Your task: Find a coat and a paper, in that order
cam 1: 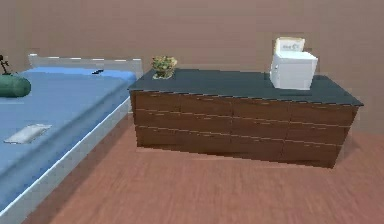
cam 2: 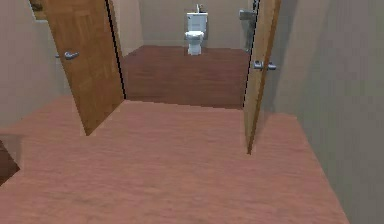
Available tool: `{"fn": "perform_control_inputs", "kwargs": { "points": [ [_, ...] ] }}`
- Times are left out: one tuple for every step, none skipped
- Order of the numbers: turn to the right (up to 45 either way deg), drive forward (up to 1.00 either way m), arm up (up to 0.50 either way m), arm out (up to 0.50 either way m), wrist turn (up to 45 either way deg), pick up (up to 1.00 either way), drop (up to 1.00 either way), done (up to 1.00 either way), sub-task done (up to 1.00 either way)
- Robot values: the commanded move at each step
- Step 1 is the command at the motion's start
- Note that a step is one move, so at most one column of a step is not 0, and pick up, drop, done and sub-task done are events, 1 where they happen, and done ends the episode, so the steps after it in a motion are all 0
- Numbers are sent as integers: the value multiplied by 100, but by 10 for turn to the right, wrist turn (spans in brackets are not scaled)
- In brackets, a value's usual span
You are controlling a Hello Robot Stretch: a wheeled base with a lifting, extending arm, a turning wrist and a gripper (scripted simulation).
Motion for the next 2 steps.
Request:
{"fn": "perform_control_inputs", "kwargs": {
  "points": [
    [-390, 0, 0, 0, 0, 0, 0, 0, 0],
    [0, 70, 0, 0, 0, 0, 0, 0, 0]
  ]
}}
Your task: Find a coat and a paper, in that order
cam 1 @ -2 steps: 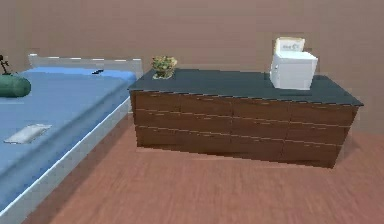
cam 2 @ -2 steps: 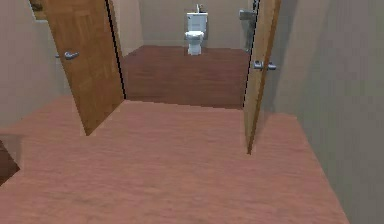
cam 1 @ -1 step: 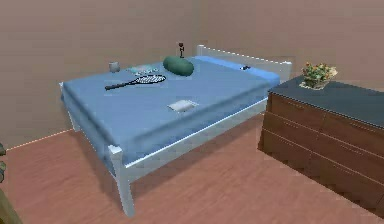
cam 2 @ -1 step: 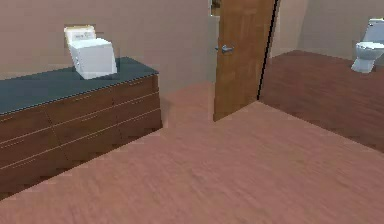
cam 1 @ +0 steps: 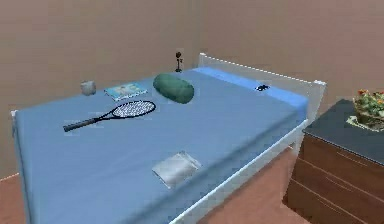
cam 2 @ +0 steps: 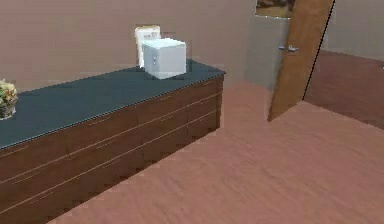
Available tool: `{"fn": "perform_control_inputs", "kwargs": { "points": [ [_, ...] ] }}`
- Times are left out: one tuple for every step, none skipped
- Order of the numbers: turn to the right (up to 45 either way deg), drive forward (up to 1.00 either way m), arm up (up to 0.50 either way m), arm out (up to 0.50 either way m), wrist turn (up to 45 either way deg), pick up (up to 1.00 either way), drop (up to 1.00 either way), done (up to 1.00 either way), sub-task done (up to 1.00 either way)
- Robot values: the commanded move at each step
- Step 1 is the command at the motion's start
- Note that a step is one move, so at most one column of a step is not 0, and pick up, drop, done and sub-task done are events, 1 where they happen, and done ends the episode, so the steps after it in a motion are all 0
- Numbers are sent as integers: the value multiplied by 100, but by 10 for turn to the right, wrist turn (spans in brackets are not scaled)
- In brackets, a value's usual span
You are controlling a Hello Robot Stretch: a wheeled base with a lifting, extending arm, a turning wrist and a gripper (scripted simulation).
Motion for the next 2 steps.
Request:
{"fn": "perform_control_inputs", "kwargs": {
  "points": [
    [-90, 0, 0, 0, 0, 0, 0, 0, 0],
    [0, 0, 0, 0, 0, 0, 0, 100, 0]
  ]
}}
